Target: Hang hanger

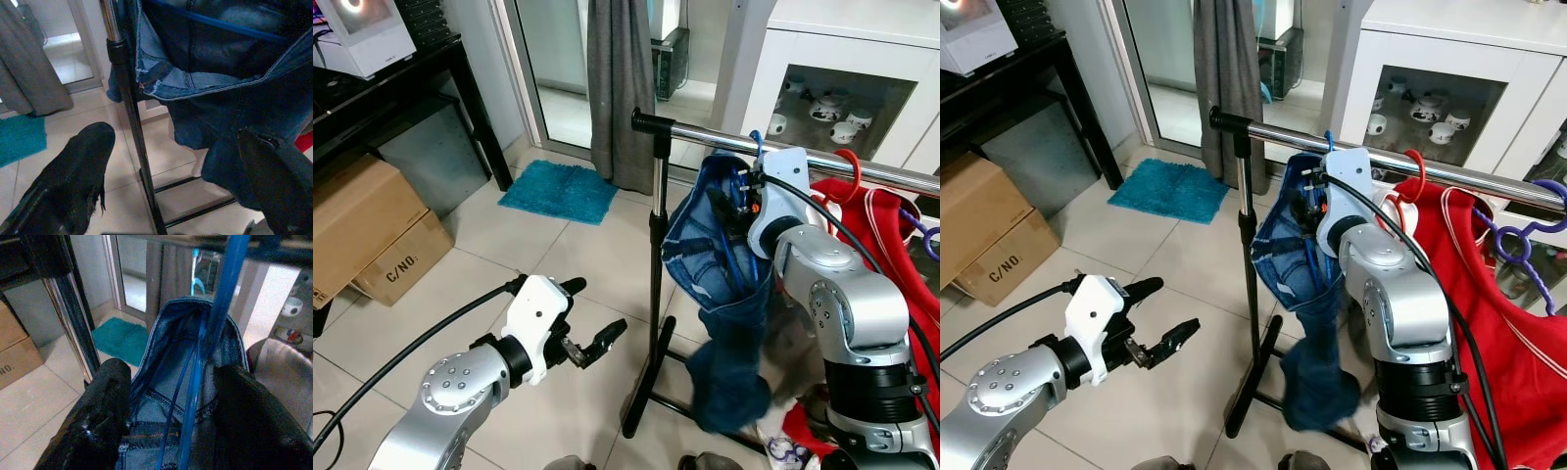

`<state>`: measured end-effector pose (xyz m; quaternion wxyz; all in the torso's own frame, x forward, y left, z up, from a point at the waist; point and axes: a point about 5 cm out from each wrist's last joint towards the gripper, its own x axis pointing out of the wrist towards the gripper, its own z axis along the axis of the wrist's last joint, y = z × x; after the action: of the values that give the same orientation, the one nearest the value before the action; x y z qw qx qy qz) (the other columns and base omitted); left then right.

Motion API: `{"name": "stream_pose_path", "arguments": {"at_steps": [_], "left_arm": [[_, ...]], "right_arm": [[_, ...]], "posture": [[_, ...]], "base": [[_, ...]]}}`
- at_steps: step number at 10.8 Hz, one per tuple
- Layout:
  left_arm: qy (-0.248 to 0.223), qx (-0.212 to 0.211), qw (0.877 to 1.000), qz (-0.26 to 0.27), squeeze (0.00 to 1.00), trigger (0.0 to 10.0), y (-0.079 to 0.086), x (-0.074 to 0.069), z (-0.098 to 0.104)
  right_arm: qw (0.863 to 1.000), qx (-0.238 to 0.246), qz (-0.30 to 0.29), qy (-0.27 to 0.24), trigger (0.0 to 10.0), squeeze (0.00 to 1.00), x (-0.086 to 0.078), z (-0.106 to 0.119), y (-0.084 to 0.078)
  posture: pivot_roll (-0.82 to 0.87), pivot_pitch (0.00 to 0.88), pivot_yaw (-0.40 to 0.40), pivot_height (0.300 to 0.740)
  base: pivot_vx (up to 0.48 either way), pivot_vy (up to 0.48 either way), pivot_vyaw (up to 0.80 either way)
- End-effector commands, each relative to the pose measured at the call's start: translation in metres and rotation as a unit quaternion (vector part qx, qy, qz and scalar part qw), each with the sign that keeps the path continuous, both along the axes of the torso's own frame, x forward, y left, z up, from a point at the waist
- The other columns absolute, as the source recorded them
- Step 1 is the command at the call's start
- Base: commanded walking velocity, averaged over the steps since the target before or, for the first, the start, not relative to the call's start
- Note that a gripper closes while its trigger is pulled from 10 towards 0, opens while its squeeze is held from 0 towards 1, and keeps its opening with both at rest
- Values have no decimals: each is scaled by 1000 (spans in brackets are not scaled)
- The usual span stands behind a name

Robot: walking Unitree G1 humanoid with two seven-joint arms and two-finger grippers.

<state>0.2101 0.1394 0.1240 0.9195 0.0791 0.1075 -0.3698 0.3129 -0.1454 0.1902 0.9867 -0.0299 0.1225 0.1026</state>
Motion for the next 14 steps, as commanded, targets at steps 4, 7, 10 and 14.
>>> {"name": "stream_pose_path", "arguments": {"at_steps": [4, 7, 10, 14], "left_arm": [[-1, 9, 1000, -11, 0, 10000, -2, -2, 1], [-1, 12, 1000, -12, 0, 10000, -2, -1, -1], [0, 12, 1000, -12, 0, 10000, -2, -2, -3], [-1, 13, 1000, -13, 0, 10000, -4, -2, -4]], "right_arm": [[1000, 0, -1, 0, 0, 0, -3, 4, -2], [1000, -3, 0, 2, 0, 0, -3, 5, -1], [1000, -8, 3, -3, 0, 0, -3, 6, -1], [1000, -9, 5, -3, 0, 0, -4, 5, -1]], "posture": [[-9, 52, 67, 740], [-10, 48, 63, 740], [-13, 47, 61, 740], [-14, 48, 64, 740]], "base": [[0, 0, 0], [0, 0, 0], [0, 0, 0], [0, 0, 0]]}}
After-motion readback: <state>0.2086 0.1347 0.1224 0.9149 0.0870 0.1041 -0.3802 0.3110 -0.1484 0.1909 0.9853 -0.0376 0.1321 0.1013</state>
